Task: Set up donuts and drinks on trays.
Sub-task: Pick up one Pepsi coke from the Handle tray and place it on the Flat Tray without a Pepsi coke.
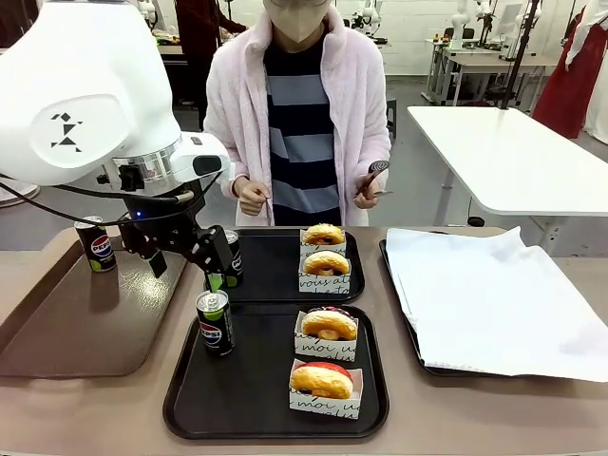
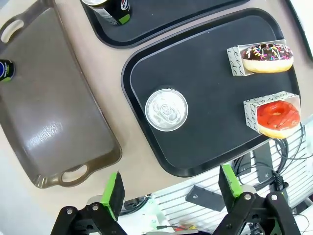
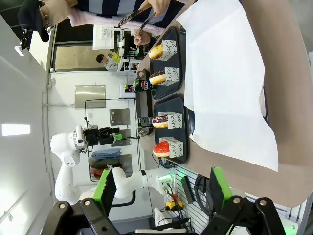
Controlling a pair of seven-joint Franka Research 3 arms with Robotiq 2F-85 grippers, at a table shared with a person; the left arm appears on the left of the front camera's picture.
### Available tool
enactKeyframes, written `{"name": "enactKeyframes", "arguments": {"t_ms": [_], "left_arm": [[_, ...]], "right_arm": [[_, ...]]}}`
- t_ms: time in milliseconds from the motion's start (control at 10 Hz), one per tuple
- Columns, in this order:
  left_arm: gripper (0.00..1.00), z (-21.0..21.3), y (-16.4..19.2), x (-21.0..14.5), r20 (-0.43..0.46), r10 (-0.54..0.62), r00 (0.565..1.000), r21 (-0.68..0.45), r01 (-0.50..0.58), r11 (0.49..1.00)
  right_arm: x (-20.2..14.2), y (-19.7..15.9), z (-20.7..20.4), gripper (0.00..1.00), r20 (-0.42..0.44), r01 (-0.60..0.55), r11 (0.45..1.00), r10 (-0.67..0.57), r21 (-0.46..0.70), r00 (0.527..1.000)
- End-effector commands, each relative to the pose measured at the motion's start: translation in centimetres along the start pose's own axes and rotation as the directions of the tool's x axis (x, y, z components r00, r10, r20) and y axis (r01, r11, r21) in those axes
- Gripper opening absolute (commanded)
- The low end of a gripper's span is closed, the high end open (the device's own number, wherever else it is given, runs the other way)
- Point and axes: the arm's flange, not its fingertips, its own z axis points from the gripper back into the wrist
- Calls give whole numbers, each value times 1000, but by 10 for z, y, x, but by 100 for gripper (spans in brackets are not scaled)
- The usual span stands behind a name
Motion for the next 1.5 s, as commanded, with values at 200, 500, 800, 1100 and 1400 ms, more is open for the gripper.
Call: {"name": "enactKeyframes", "arguments": {"t_ms": [200,500,800,1100,1400], "left_arm": [[100,0,0,0,0,-1,1000,0,1,1000],[100,5,100,-9,-21,172,985,24,-172,985],[100,13,165,-29,-26,292,956,67,-289,955],[100,9,167,-24,-33,286,958,50,-284,958],[100,23,211,-16,-120,293,949,-238,-314,919]], "right_arm": [[1,1,1,100,5,-9,1000,9,15,1000],[1,1,1,100,5,-9,1000,9,15,1000],[1,1,1,100,5,-9,1000,9,15,1000],[1,1,1,100,5,-9,1000,9,15,1000],[1,1,1,100,5,-9,1000,9,15,1000]]}}
